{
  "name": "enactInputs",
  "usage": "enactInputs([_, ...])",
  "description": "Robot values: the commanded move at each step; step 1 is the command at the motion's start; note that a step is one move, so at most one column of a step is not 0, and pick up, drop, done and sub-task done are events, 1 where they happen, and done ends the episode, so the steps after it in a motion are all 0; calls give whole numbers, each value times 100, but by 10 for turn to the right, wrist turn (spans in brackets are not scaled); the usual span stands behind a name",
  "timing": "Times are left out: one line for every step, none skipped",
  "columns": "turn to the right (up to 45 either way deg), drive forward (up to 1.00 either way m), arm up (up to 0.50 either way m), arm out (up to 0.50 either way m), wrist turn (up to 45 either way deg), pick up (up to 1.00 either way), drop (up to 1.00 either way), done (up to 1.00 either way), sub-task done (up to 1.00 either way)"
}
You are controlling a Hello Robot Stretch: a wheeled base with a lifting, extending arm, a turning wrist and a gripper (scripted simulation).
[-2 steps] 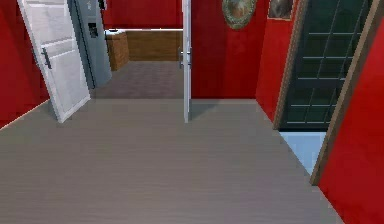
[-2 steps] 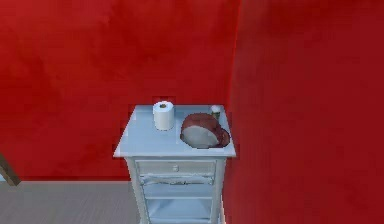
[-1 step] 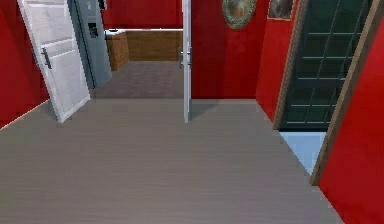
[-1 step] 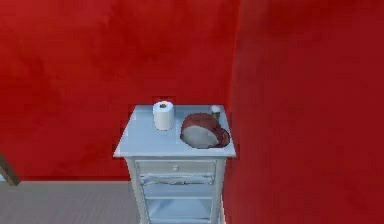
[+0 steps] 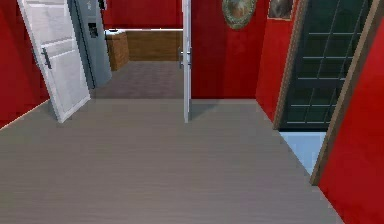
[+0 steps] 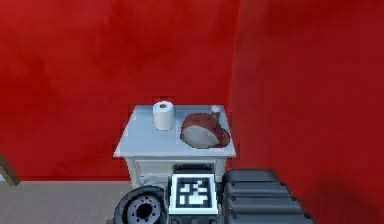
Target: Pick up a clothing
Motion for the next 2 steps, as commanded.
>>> enactInputs([0, 0, 0, 38, 0, 0, 0, 0, 0])
enactInputs([0, 0, 0, 0, 450, 0, 0, 0, 0])
